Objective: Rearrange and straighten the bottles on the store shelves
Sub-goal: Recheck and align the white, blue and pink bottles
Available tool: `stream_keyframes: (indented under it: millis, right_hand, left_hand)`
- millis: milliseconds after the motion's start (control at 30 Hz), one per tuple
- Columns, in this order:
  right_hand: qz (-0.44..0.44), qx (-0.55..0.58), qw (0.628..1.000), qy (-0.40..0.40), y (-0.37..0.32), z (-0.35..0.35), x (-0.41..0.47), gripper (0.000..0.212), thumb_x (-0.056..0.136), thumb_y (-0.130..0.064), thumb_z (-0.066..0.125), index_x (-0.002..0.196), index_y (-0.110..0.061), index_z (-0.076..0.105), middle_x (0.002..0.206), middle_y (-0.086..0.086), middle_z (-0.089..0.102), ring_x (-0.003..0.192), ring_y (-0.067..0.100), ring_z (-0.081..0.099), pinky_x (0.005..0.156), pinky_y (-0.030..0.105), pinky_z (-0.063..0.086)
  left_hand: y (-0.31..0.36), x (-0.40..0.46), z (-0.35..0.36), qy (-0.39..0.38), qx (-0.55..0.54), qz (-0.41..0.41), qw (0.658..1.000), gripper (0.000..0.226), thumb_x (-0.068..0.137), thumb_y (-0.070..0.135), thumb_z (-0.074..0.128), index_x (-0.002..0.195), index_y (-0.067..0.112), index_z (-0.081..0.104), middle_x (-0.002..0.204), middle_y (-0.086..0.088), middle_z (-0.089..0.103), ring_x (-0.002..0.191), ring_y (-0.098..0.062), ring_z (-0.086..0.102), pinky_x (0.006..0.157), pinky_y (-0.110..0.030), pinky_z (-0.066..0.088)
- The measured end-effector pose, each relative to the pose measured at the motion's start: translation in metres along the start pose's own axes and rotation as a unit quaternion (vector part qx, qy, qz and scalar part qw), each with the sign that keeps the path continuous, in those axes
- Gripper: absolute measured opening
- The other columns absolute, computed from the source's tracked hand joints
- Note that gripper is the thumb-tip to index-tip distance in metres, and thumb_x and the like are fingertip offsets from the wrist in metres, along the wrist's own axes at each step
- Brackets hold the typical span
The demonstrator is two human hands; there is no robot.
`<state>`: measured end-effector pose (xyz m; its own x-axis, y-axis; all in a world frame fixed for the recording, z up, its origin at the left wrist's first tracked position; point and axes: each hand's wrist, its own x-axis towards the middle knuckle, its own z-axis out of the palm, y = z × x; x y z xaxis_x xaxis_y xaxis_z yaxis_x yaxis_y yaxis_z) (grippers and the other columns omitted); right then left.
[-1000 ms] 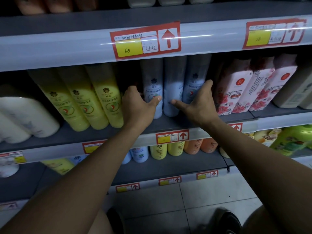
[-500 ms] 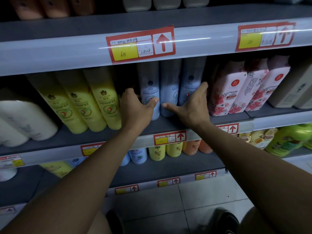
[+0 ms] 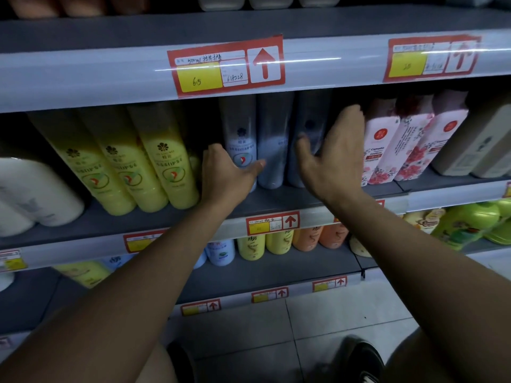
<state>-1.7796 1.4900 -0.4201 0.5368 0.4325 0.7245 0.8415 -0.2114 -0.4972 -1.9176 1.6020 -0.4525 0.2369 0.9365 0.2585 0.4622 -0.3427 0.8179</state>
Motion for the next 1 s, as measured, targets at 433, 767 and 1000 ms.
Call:
stream_keyframes:
  millis: [433, 767, 1000]
  right_hand:
    - [-0.051, -0.054, 0.989, -0.126, -0.031, -0.016, 0.038, 0.058, 0.099, -0.041, 0.050, 0.051, -0.016, 0.028, 0.048, 0.000, 0.031, 0.051, 0.030, 0.036, 0.060, 0.036, 0.029]
    - [-0.054, -0.131, 0.957, -0.251, -0.039, -0.019, 0.053, 0.042, 0.102, -0.024, 0.046, 0.066, -0.013, 0.028, 0.086, 0.016, 0.043, 0.087, 0.045, 0.049, 0.075, 0.037, 0.030]
    - [-0.078, -0.086, 0.972, -0.207, -0.032, -0.011, 0.053, 0.030, 0.100, -0.031, 0.050, 0.109, -0.004, 0.059, 0.113, 0.027, 0.063, 0.100, 0.050, 0.057, 0.082, 0.046, 0.047]
  left_hand:
    - [-0.002, 0.003, -0.006, -0.012, 0.000, 0.008, 1.000, 0.068, 0.075, 0.046, 0.091, 0.115, 0.006, 0.054, 0.112, -0.003, 0.050, 0.103, -0.015, 0.049, 0.079, -0.027, 0.038]
    - [-0.001, 0.004, -0.009, -0.007, 0.003, 0.008, 1.000, 0.067, 0.072, 0.048, 0.092, 0.111, 0.006, 0.057, 0.117, -0.013, 0.060, 0.111, -0.029, 0.062, 0.088, -0.039, 0.053]
    - [0.003, 0.002, -0.007, -0.005, 0.003, 0.007, 1.000, 0.062, 0.073, 0.048, 0.091, 0.106, 0.010, 0.057, 0.115, -0.013, 0.062, 0.109, -0.030, 0.063, 0.088, -0.041, 0.055]
